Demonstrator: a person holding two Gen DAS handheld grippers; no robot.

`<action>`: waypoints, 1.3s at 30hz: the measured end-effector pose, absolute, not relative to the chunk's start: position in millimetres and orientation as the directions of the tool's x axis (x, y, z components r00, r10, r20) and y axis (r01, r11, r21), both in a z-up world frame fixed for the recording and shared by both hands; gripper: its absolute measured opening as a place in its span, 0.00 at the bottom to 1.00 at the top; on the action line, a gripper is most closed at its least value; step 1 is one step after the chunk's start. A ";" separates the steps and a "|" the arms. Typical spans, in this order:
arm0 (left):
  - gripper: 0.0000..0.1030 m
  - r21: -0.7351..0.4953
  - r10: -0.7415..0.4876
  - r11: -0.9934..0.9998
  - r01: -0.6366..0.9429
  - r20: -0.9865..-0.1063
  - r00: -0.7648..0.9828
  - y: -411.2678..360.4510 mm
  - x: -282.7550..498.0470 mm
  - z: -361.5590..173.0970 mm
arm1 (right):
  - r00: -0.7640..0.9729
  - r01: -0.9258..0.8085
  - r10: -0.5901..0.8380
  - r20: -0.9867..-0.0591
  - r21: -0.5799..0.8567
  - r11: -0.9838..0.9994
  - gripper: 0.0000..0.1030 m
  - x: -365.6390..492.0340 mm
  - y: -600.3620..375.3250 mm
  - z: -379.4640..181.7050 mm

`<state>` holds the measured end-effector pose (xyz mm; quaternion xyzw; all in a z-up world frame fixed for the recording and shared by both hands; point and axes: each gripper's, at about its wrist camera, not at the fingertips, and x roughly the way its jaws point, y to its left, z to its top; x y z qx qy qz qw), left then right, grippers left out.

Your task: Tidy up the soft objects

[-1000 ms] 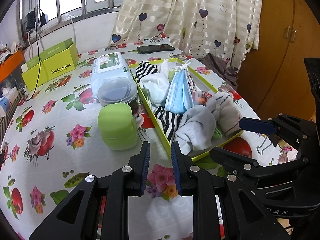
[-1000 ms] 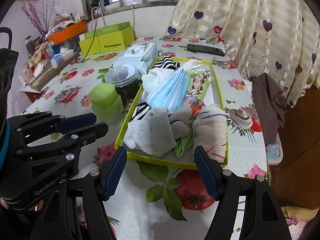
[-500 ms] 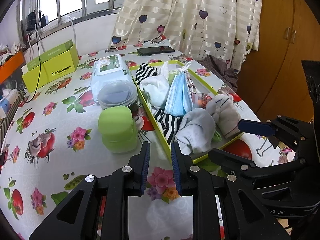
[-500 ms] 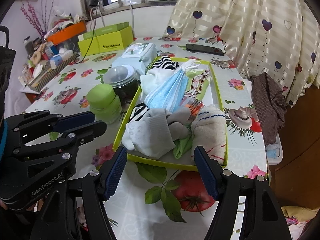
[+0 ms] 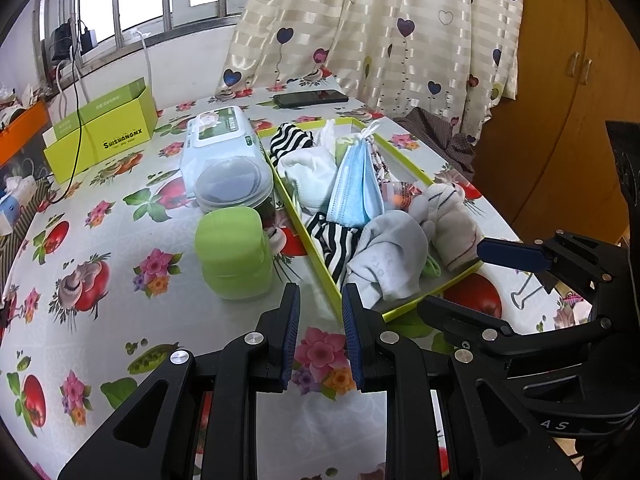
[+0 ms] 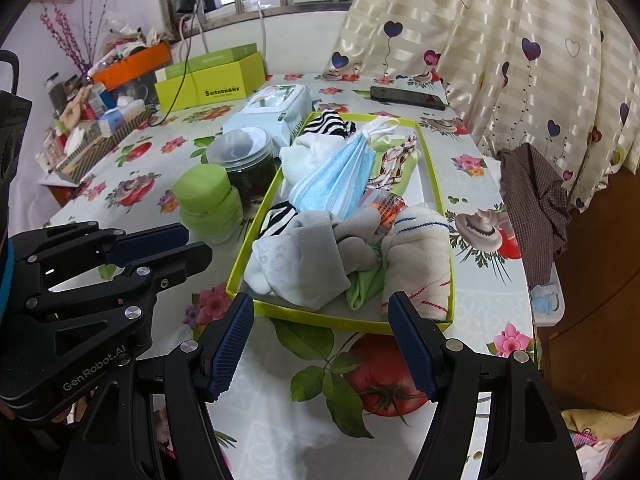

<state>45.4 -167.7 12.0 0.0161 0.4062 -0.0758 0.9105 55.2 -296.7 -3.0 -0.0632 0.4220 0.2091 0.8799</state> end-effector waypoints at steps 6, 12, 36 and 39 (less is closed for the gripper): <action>0.22 -0.034 -0.126 0.988 0.151 -0.742 0.658 -167.1 45.5 11.9 | 0.559 -0.421 0.311 -0.769 0.060 0.905 0.68 54.0 -295.8 -3.4; 0.22 -0.033 -0.125 0.988 0.150 -0.744 0.657 -166.2 45.3 11.3 | 0.556 -0.421 0.311 -0.771 0.061 0.905 0.68 55.2 -296.5 -4.2; 0.22 -0.040 -0.133 0.987 0.155 -0.743 0.656 -165.6 44.5 8.4 | 0.556 -0.420 0.309 -0.772 0.060 0.906 0.68 54.6 -296.1 -5.2; 0.22 -0.043 -0.135 0.987 0.155 -0.743 0.656 -165.6 43.8 8.2 | 0.557 -0.420 0.310 -0.771 0.060 0.905 0.68 54.8 -297.2 -5.6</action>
